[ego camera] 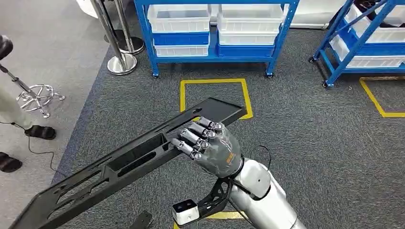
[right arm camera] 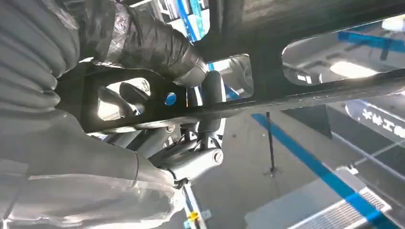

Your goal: Take the parts from the cabinet and place them on the table.

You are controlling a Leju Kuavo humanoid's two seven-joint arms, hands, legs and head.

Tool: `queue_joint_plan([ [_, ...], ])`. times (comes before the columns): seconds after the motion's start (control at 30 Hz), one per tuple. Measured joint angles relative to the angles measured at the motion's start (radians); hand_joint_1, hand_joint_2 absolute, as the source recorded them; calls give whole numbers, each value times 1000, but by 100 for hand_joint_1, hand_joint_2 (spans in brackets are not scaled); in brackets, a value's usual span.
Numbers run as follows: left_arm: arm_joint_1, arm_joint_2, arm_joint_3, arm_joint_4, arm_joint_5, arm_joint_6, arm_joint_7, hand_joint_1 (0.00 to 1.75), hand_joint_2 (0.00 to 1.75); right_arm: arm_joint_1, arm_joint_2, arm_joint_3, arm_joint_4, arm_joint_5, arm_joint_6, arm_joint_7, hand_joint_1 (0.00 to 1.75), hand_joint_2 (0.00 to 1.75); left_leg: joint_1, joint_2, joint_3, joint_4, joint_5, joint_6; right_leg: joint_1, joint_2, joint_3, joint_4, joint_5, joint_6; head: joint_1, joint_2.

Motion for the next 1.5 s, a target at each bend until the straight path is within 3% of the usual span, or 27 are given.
queue_joint_plan([
  [0.07, -5, 4, -3, 0, 12, 1, -8, 0, 175, -3, 0, 0, 0, -26, 0, 6, 175, 175, 5, -1, -6, 18, -4, -12, -7, -3, -1, -12, 19, -18, 0, 0],
  [0.13, -13, 5, -4, 0, 17, 2, -13, 0, 175, -16, 2, 0, 0, -62, 0, 27, 175, 175, 7, -5, -41, 103, -90, -23, -6, -5, -15, -12, 32, -31, 0, 0],
  [0.2, -20, 7, -5, 0, 21, 2, -13, 0, 175, -26, 3, 1, 0, -86, 0, 53, 175, 175, 11, -4, -89, 246, -173, -31, -3, -6, -34, -10, 45, -31, 0, 0],
  [0.23, -21, 8, -6, 0, 22, 2, -13, 0, 175, -29, 3, 3, 0, -92, 0, 61, 175, 175, 12, -4, -100, 291, -184, -34, -3, -5, -44, -8, 51, -31, 0, 0],
  [0.3, -21, 10, -8, 0, 23, 2, -13, 0, 175, -33, 3, 5, 1, -98, 0, 64, 175, 175, 13, -4, -56, 245, -145, -33, -3, -4, -60, -3, 59, -28, 0, 0],
  [0.37, -25, 12, -10, -1, 24, 2, -13, 0, 175, -37, 3, 9, 1, -99, 0, 65, 175, 175, 12, -5, 53, 76, -77, -23, -2, -3, -65, 2, 63, -24, 0, 0],
  [0.4, -28, 13, -11, -1, 24, 2, -13, 0, 175, -40, 3, 10, 1, -101, 0, 67, 175, 175, 9, -7, 91, 2, -85, -13, -3, -5, -67, 2, 65, -21, 0, 0],
  [0.43, -29, 15, -11, -1, 24, 1, -13, 0, 175, -44, 3, 11, 1, -108, 0, 76, 175, 175, 3, -7, 105, -12, -86, -9, 0, -5, -72, 2, 69, -15, 1, 0],
  [0.5, -28, 15, -14, -1, 23, -3, -13, 0, 175, -52, 3, 15, 4, -142, 0, 100, 175, 175, -1, -8, 98, -15, -81, -5, -3, -6, -74, 1, 77, -4, 0, 0],
  [0.57, -28, 16, -17, -1, 22, -6, -13, 0, 175, -65, 3, 15, 6, -174, 0, 118, 175, 175, 11, -6, 101, -35, -65, 14, 3, -5, -77, 0, 79, 9, 0, 0],
  [0.6, -29, 15, -21, -1, 21, -6, -12, 0, 175, -71, 1, 15, 6, -194, 0, 125, 175, 175, 11, -2, 100, -41, -57, 20, -1, -2, -86, 19, 59, 13, 1, 0],
  [0.7, -24, 16, -27, -1, 22, -2, -10, 0, 175, -78, -6, 16, 9, -275, 1, 135, 175, 175, 11, -2, 87, -38, -52, 28, -6, -1, -179, 227, -54, 23, 0, 0],
  [0.77, -18, 18, -29, -1, 27, 0, -10, 0, 175, -78, -13, 16, 14, -299, 1, 138, 175, 175, 11, 7, 80, -31, -52, 28, -11, -1, -211, 300, -62, 30, 0, 0],
  [0.8, -17, 19, -30, -1, 29, 0, -10, 0, 175, -79, -14, 17, 17, -302, 0, 138, 175, 175, 11, 12, 78, -27, -52, 28, -14, -2, -194, 267, -33, 31, 1, 0],
  [0.87, -17, 18, -31, -1, 30, 0, -10, 0, 175, -84, -16, 24, 21, -304, 0, 138, 175, 175, 13, 22, 78, -16, -59, 19, -16, -22, -107, 105, 54, 31, 0, 0],
  [0.93, -16, 19, -32, -1, 31, -4, -10, 0, 175, -94, -16, 35, 24, -305, 0, 137, 175, 175, 2, 33, 70, 3, -70, 4, 2, -79, -72, 19, 52, 23, 1, 0],
  [0.97, -15, 19, -34, -1, 31, -6, -10, 0, 175, -97, -16, 39, 24, -307, 0, 138, 175, 175, 2, 38, 68, 1, -70, 1, -5, -65, -79, 24, 54, 10, -1, 0],
  [1.07, -14, 16, -37, -1, 31, -7, -10, 0, 175, -102, -19, 42, 26, -311, 0, 138, 175, 175, 2, 72, 71, 2, -74, -11, -3, -34, -86, 18, 62, -8, 0, 0],
  [1.13, -14, 13, -37, -1, 30, -7, -10, 0, 175, -110, -19, 45, 27, -311, 0, 138, 175, 175, 8, 26, 49, 59, -126, -22, -7, -18, -87, 17, 68, -19, 0, 0],
  [1.17, -13, 13, -38, -1, 29, -7, -10, 0, 175, -112, -19, 49, 27, -312, 0, 138, 175, 175, 9, 11, 16, 135, -169, -24, -7, -9, -89, 17, 69, -22, 0, 0],
  [1.23, -11, 12, -38, -1, 29, -3, -8, 0, 175, -112, -19, 51, 29, -312, 0, 138, 175, 175, 9, 1, -54, 286, -226, -26, -4, 11, -93, 18, 72, -26, 0, 0],
  [1.27, -10, 12, -38, -1, 29, -2, -6, 0, 175, -112, -20, 52, 31, -312, 0, 138, 175, 175, 9, -1, -68, 314, -223, -25, -2, 23, -95, 19, 72, -26, 0, 0],
  [1.3, -10, 12, -38, -1, 29, -2, -5, 0, 175, -112, -21, 54, 31, -312, 0, 138, 175, 175, 9, -2, -59, 292, -199, -21, -1, 35, -95, 21, 73, -26, 0, 0],
  [1.37, -11, 12, -39, -1, 29, 1, -2, 0, 175, -113, -20, 58, 30, -312, 0, 138, 175, 175, 8, -15, 10, 145, -109, -7, 2, 59, -93, 24, 73, -26, 0, 0],
  [1.4, -12, 12, -39, -1, 29, 2, -1, 0, 175, -114, -20, 59, 30, -312, 0, 138, 175, 175, 6, -48, 52, 55, -66, 4, 2, 70, -92, 24, 73, -25, 0, 0],
  [1.43, -12, 17, -39, -1, 29, 4, 0, 0, 175, -115, -21, 60, 30, -312, 0, 138, 175, 175, 8, -93, 65, 27, -77, 15, 3, 76, -95, 25, 77, -19, 2, 0],
  [1.5, -14, 17, -40, -1, 29, 5, 1, 0, 175, -117, -20, 63, 30, -312, 0, 138, 175, 175, 1, -80, 70, 7, -75, 15, -11, 97, -108, 23, 86, -4, 0, 0],
])
